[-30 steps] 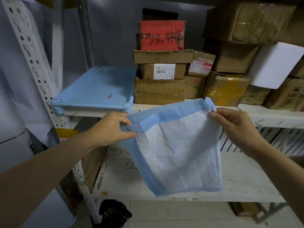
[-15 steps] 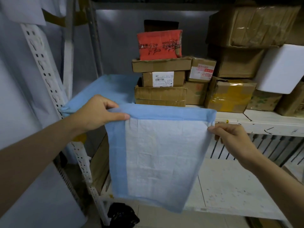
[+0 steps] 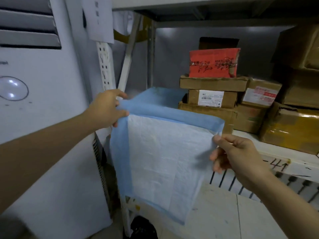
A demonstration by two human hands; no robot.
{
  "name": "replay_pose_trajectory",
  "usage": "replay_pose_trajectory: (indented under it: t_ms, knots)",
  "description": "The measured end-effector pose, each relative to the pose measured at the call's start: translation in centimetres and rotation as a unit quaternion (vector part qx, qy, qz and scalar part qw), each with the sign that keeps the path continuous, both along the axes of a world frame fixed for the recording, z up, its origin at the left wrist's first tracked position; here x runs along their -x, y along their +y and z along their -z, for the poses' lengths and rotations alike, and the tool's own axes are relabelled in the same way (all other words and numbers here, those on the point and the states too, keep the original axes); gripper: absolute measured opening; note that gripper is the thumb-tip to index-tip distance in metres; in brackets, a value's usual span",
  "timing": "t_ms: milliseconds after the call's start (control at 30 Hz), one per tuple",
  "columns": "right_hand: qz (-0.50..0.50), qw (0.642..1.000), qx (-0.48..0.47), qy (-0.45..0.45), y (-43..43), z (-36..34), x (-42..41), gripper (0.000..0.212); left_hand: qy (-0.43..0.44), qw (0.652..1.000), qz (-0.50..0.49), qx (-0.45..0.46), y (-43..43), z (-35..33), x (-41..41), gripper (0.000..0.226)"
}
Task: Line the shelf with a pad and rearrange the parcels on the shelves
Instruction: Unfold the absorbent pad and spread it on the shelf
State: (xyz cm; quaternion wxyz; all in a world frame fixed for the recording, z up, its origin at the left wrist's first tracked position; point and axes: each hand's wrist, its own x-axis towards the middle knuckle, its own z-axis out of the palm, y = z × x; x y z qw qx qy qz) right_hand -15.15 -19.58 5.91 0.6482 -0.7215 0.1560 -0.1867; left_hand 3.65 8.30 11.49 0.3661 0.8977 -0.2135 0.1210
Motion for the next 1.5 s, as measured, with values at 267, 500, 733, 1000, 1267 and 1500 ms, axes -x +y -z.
replay_pose_trajectory:
  t_ms: [267,500,733,1000,1267,1500]
  knots:
    - [-0.002,0.986,-0.001,-0.167,5.5,-6.4,-9.5,0.020,-0.028,0.940,-0.054,0.334,0.1,-5.8,-4.2,0.017]
    - [-0.002,0.943,0.331,-0.037,7.4,-6.5,-19.4,0.043,-0.102,0.975,-0.025,0.195,-3.6,-3.2,-12.0,0.007]
    - [0.020,0.907,0.390,0.160,6.3,-2.5,-30.0,0.048,-0.084,0.990,-0.007,0.109,-8.2,1.7,-20.7,0.010]
    - [0.119,0.892,0.375,0.223,1.1,-0.9,-37.9,0.063,-0.024,0.996,-0.008,0.083,-15.5,2.5,-29.0,0.028]
    - [0.184,0.913,0.306,0.199,-2.0,0.7,-43.9,0.034,0.005,1.000,-0.002,0.016,-19.2,4.0,-34.1,0.041]
    - [0.126,0.859,0.406,0.286,0.1,-0.7,-41.5,0.067,-0.029,0.978,0.089,-0.186,-18.0,5.3,-33.6,0.078]
